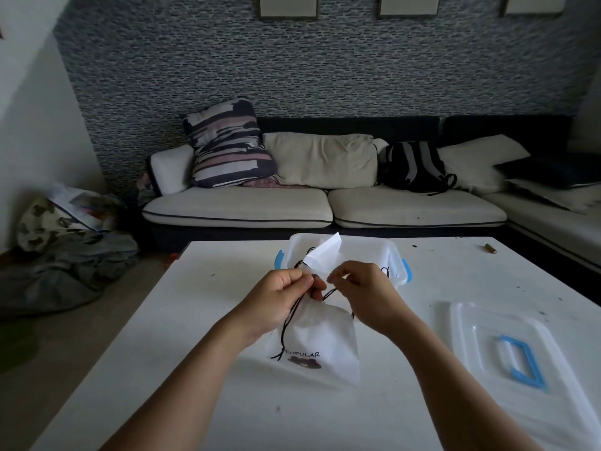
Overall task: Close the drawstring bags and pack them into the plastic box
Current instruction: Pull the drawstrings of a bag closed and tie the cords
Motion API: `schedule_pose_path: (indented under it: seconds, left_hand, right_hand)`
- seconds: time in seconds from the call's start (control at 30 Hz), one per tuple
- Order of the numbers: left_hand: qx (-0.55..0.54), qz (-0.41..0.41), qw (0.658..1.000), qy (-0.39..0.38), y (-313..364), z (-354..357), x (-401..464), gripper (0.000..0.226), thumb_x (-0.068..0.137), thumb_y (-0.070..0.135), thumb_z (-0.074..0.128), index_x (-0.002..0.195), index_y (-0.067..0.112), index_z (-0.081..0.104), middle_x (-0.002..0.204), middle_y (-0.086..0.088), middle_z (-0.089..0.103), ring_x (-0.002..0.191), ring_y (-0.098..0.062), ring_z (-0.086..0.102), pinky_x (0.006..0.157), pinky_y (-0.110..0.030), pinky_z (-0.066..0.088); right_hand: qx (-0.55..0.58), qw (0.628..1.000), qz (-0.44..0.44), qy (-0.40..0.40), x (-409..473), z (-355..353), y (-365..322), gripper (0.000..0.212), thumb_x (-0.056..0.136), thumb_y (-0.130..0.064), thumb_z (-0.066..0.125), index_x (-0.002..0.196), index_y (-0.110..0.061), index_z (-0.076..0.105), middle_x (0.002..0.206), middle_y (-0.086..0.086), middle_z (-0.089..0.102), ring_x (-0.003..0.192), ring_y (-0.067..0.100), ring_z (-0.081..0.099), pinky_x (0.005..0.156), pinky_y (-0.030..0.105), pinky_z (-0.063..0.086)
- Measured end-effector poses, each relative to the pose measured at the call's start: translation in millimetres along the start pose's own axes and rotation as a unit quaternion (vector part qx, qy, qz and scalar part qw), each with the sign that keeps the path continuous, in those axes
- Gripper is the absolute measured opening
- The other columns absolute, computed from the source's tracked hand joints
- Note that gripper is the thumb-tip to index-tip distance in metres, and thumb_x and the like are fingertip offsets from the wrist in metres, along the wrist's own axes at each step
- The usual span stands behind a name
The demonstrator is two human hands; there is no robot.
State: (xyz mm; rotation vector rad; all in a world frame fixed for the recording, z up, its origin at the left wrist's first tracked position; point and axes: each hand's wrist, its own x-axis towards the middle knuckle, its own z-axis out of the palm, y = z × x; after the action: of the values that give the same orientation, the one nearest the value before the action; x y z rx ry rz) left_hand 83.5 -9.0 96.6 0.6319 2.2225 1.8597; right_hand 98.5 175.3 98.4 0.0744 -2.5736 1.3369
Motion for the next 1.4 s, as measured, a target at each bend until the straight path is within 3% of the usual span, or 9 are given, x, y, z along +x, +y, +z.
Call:
schedule_pose_path:
  seconds: [0.1,0.2,0.33,0.5,0.67,0.83,1.13,1.27,1.4]
  left_hand:
    - [0.01,-0.006,1.0,0.029,1,1,1,0.028,0.103,0.021,0.051,0.092,0.011,0.075,0.079,0.001,0.07,0.078,-0.007,0.065,0.079,-0.019,0.051]
    - [0.007,0.002,0.998,0.062,2,3,1,0.028,0.101,0.022,0.055,0.086,0.01,0.075,0.074,-0.001,0.069,0.071,-0.008,0.064,0.074,-0.019,0.05]
    - [0.015,0.007,0.998,0.062,2,5,1,0.027,0.101,0.023,0.055,0.086,0.013,0.076,0.073,0.003,0.07,0.071,-0.005,0.062,0.072,-0.013,0.048]
    - [-0.003,-0.006,1.0,-0.003,2,9,1,0.028,0.103,0.015,0.051,0.094,0.023,0.077,0.082,0.004,0.066,0.078,-0.01,0.061,0.077,-0.023,0.048]
    - [-0.024,0.008,0.999,0.029,6,10,1,0.029,0.101,0.019,0.056,0.079,0.017,0.075,0.077,0.0,0.065,0.074,-0.011,0.058,0.074,-0.021,0.046]
    - [0.026,0.006,1.0,0.017,7,7,0,0.036,0.099,0.024,0.058,0.068,0.014,0.072,0.076,-0.003,0.069,0.077,-0.01,0.06,0.077,-0.02,0.045]
    - [-0.053,-0.035,0.998,-0.03,10,10,-1,0.027,0.102,0.016,0.052,0.098,0.003,0.075,0.082,-0.002,0.068,0.08,-0.015,0.061,0.076,-0.025,0.047]
    - [-0.078,-0.034,0.996,-0.025,10,14,-1,0.023,0.101,0.014,0.054,0.101,0.005,0.075,0.085,-0.003,0.067,0.078,-0.014,0.061,0.072,-0.02,0.048]
    - [-0.109,-0.038,0.993,-0.017,11,11,0,0.022,0.1,0.015,0.055,0.099,0.007,0.076,0.085,-0.002,0.069,0.08,-0.013,0.063,0.076,-0.02,0.051]
  right_hand:
    - [0.018,1.0,-0.009,-0.013,0,1,2,0.017,0.098,-0.012,0.054,0.1,-0.017,0.071,0.052,-0.005,0.048,0.036,0.006,0.035,0.041,0.013,0.029]
    - [0.038,0.999,-0.013,-0.031,0,-3,1,0.023,0.098,-0.01,0.053,0.097,-0.015,0.076,0.052,-0.008,0.054,0.04,0.002,0.042,0.046,0.011,0.031]
    - [0.109,0.993,0.0,-0.047,-1,-5,0,0.033,0.097,0.002,0.047,0.099,-0.014,0.076,0.062,0.002,0.059,0.059,0.013,0.056,0.064,0.028,0.052]
    - [0.2,0.979,0.015,-0.042,-4,-2,-12,0.03,0.097,0.003,0.046,0.101,-0.008,0.073,0.052,-0.006,0.05,0.045,0.008,0.037,0.046,0.019,0.031]
    - [0.053,0.991,-0.12,-0.038,-5,-11,-16,0.012,0.089,-0.028,0.074,0.1,-0.027,0.078,0.05,-0.01,0.031,0.049,0.01,0.025,0.051,0.018,0.025]
    - [-0.012,0.985,-0.167,-0.031,-9,-16,-13,0.015,0.082,-0.017,0.078,0.09,-0.03,0.08,0.046,-0.009,0.027,0.048,0.013,0.023,0.049,0.017,0.022]
    - [0.118,0.992,-0.042,0.0,-4,-20,-8,0.012,0.091,-0.017,0.07,0.081,-0.01,0.068,0.051,-0.005,0.043,0.047,0.009,0.029,0.046,0.016,0.026]
    - [0.266,0.96,0.047,-0.071,-7,-16,-13,0.02,0.103,-0.016,0.051,0.083,-0.012,0.052,0.052,-0.006,0.035,0.049,0.011,0.023,0.042,0.02,0.018]
    - [0.354,0.93,0.093,-0.044,-5,-8,-14,0.03,0.104,-0.016,0.042,0.074,-0.019,0.039,0.059,-0.002,0.025,0.051,0.012,0.019,0.047,0.025,0.013]
